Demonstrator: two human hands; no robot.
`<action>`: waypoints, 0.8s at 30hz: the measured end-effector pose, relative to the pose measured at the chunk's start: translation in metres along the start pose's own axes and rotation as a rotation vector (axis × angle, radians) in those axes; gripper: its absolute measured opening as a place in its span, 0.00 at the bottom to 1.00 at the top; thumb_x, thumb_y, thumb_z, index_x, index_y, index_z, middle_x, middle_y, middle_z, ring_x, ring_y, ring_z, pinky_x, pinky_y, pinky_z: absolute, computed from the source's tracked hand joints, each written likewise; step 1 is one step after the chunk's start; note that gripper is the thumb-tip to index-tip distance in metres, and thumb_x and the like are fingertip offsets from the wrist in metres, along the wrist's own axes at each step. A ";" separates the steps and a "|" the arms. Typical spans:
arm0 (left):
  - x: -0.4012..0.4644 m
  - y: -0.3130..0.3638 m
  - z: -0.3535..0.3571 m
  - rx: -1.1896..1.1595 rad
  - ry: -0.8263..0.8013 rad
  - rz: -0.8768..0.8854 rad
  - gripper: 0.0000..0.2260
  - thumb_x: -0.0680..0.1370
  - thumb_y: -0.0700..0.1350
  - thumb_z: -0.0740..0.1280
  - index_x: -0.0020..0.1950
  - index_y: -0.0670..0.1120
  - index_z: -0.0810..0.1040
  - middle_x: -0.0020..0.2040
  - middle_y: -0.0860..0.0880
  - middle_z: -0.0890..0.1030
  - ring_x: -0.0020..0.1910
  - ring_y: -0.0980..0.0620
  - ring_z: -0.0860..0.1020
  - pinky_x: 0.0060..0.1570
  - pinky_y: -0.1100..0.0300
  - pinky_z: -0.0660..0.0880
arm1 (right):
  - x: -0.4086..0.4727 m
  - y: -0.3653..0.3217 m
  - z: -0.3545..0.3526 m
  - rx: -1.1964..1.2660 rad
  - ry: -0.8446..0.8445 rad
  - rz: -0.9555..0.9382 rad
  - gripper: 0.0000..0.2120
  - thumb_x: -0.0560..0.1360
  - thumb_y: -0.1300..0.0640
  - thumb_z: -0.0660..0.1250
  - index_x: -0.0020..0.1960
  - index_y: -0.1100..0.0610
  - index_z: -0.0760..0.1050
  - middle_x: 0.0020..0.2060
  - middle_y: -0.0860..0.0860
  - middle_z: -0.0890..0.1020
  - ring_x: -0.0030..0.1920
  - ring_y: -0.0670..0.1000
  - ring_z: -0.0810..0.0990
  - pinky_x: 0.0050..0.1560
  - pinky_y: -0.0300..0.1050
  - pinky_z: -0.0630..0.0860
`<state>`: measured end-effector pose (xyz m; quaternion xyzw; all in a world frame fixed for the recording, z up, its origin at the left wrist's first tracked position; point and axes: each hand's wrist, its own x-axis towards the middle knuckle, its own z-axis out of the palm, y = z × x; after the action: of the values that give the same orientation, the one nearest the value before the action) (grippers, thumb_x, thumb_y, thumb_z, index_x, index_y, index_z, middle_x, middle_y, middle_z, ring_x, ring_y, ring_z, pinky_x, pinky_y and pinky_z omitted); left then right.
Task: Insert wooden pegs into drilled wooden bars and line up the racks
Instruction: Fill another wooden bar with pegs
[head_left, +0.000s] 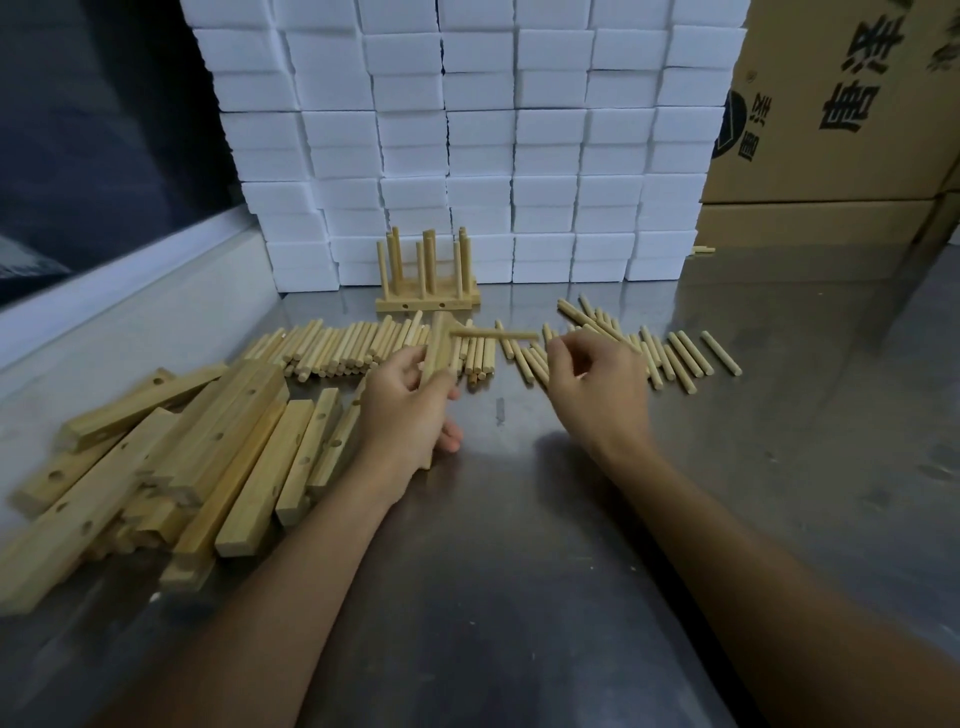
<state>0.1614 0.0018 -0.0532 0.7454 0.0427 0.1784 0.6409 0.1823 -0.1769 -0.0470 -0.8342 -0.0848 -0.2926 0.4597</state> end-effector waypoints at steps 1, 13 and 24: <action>0.001 0.002 0.002 -0.059 0.007 -0.023 0.03 0.81 0.42 0.64 0.52 0.47 0.76 0.41 0.47 0.82 0.22 0.48 0.76 0.23 0.56 0.76 | 0.001 0.002 -0.002 -0.044 0.006 0.005 0.11 0.80 0.56 0.64 0.40 0.55 0.79 0.30 0.47 0.78 0.32 0.46 0.75 0.37 0.48 0.76; 0.023 0.005 0.002 -0.454 0.076 -0.264 0.06 0.83 0.46 0.60 0.51 0.46 0.75 0.30 0.46 0.77 0.20 0.51 0.71 0.18 0.64 0.64 | 0.012 0.010 0.004 -0.557 -0.116 -0.083 0.11 0.78 0.52 0.66 0.54 0.55 0.83 0.45 0.52 0.83 0.47 0.52 0.79 0.56 0.53 0.77; 0.020 0.005 0.005 -0.462 0.070 -0.246 0.06 0.81 0.39 0.59 0.50 0.42 0.75 0.33 0.44 0.76 0.21 0.52 0.73 0.19 0.62 0.68 | 0.041 0.006 0.046 -0.676 -0.180 -0.042 0.12 0.79 0.48 0.63 0.52 0.54 0.80 0.48 0.52 0.81 0.53 0.55 0.77 0.64 0.56 0.70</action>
<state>0.1804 0.0022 -0.0444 0.5620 0.1134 0.1300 0.8089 0.2367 -0.1482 -0.0464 -0.9598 -0.0403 -0.2386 0.1421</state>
